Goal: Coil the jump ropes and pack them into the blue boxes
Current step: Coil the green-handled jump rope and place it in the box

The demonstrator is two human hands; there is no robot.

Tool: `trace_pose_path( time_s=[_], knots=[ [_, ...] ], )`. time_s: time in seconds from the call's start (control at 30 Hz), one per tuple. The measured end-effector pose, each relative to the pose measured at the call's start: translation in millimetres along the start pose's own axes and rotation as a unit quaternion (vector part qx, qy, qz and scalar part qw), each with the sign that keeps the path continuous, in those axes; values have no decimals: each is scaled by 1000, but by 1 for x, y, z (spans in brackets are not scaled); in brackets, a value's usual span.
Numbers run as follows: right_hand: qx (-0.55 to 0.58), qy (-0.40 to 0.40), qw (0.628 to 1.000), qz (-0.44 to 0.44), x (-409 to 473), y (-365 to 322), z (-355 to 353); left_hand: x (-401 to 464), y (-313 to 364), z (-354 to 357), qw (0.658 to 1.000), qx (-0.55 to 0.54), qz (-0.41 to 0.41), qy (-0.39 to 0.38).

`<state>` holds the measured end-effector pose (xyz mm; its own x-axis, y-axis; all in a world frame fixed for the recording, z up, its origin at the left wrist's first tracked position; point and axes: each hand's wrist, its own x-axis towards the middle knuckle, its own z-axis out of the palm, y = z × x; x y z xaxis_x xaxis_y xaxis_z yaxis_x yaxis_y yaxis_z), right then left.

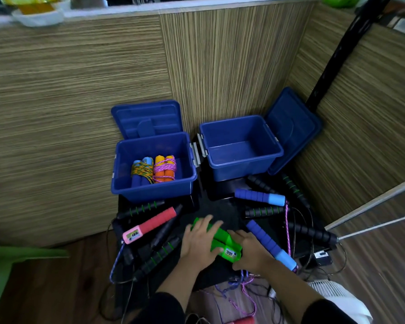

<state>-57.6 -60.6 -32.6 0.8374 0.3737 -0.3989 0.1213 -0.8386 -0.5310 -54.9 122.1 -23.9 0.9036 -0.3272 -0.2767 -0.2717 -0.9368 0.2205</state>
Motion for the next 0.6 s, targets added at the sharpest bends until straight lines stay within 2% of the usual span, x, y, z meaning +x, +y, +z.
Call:
trace_pose_path(
  time_s=[0.07, 0.27, 0.47, 0.6],
  knots=[
    [-19, -12, 1000, 14, 0, 6, 2, 6, -7, 2, 996, 49, 59, -48],
    [-28, 24, 994, 101, -9, 12, 14, 2, -5, 10, 982, 126, 99, -100],
    [45, 19, 994, 98, -11, 8, 7, -13, -5, 13, 985, 92, 108, -94],
    [144, 2, 988, 59, -12, 3, -9, -20, -1, 6, 993, 53, 71, -75]
  ],
)
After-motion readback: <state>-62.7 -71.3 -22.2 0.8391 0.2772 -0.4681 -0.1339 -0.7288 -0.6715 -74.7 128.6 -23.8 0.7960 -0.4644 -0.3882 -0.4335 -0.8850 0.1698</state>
